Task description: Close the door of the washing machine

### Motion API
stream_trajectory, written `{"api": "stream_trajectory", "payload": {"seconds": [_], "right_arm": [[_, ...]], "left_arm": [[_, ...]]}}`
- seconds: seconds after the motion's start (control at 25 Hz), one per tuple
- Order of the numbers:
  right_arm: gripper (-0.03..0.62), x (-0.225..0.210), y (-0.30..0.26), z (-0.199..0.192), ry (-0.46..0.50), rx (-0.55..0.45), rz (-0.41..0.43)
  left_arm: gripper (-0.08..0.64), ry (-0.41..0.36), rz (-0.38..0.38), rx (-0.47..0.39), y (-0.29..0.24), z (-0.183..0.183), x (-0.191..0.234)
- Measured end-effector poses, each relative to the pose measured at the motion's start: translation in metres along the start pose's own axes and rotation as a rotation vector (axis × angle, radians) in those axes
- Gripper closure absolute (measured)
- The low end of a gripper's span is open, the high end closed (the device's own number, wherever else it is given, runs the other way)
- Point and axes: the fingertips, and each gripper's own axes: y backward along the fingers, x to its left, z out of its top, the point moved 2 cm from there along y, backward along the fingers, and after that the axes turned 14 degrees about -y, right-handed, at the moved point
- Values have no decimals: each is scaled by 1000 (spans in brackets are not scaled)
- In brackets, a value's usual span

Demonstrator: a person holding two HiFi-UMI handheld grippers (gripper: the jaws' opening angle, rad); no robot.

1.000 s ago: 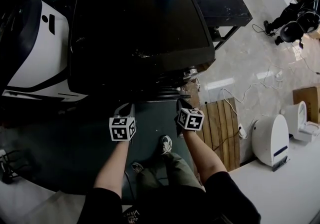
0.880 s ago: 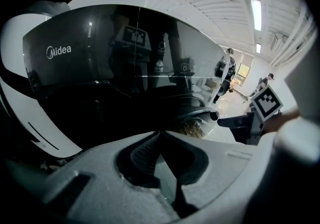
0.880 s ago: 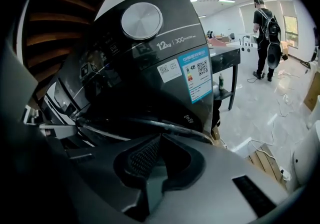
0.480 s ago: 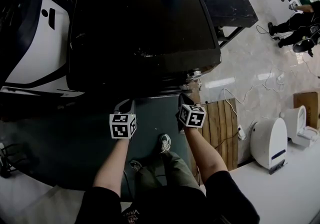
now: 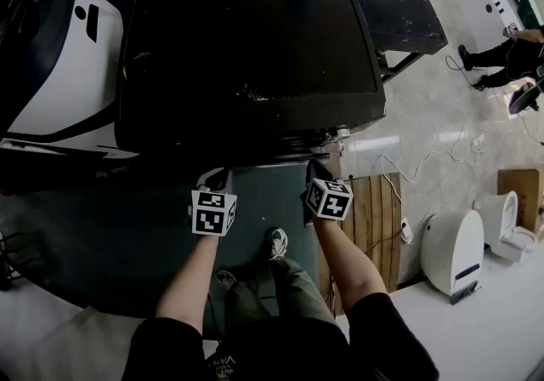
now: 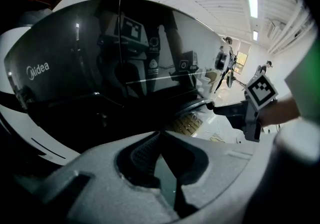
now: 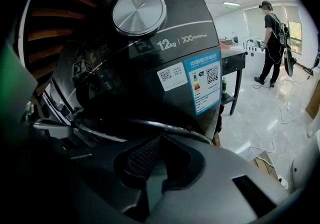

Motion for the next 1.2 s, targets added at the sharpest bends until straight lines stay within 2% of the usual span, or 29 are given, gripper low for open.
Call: {"api": "stream_trajectory", "payload": {"seconds": [0.6, 1.04, 1.2], "right_arm": [[591, 0, -8, 4, 1, 6, 15], [592, 8, -2, 0, 60, 13, 50], [592, 15, 15, 0, 30, -10, 55]], "left_arm": [[549, 46, -9, 29, -6, 2, 0], [549, 29, 14, 5, 2, 0, -4], [549, 38, -9, -28, 16, 1, -13]]}}
